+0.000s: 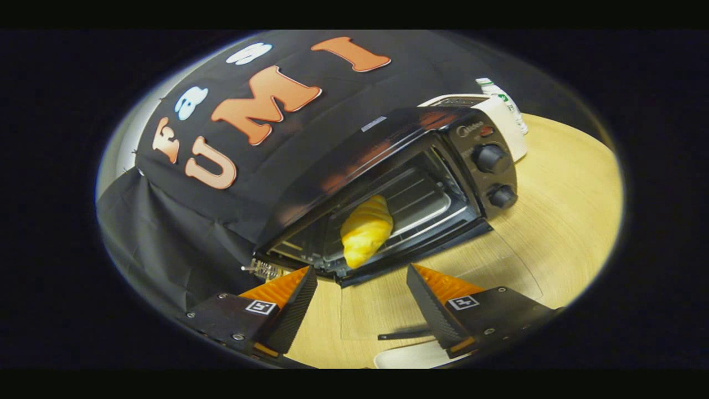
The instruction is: Open the toaster oven, put the food inside, and close the toaster oven door.
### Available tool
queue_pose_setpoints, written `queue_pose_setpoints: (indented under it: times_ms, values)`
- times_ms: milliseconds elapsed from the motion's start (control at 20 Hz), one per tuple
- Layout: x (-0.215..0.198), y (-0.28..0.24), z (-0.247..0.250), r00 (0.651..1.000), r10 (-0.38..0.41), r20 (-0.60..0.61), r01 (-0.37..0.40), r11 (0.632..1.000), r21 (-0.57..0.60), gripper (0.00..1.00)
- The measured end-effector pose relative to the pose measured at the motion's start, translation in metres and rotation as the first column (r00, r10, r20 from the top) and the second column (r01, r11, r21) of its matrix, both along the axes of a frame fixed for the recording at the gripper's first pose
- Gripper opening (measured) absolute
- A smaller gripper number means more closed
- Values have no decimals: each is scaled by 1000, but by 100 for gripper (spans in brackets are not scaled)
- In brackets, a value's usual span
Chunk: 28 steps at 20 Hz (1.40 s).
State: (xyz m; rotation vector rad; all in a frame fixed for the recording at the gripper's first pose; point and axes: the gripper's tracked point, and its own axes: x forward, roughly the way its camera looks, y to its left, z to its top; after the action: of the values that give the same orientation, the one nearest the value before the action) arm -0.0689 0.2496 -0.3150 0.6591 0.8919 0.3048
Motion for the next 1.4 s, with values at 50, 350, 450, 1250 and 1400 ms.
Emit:
queue_pose_setpoints:
  times_ms: [50,350,450,1250,1400]
  values:
    - [-12,-2,0,1000,23,3,-23,1000,-17,97]
    - [-84,-23,-23,987,145,-68,-153,979,-135,97]
    - [-100,-27,-34,980,172,-102,-187,969,-160,97]
    - [-109,-24,-85,939,172,-297,-230,958,-172,98]
    - [-104,-23,-69,948,183,-261,-231,959,-167,98]
